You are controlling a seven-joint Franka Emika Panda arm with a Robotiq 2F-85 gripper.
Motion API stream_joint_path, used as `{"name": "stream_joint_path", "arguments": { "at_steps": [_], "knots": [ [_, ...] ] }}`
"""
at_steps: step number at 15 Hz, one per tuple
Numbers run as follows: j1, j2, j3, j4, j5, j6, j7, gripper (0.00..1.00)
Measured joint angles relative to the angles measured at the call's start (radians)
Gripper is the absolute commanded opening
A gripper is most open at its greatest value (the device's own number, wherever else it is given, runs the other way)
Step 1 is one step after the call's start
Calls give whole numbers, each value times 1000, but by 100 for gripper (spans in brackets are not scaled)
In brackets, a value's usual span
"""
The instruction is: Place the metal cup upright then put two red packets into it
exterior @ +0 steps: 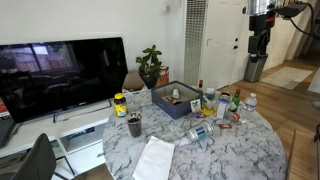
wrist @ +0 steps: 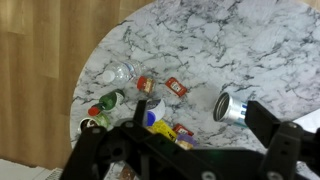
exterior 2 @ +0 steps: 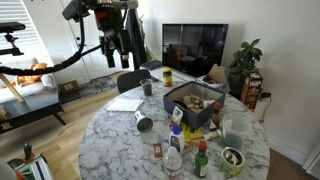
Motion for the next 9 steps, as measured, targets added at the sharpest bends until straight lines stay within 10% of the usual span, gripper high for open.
{"name": "stream_joint_path", "arguments": {
  "at_steps": [9],
  "knots": [
    [62,183,-49,-49,237,174,-160,100]
  ]
}}
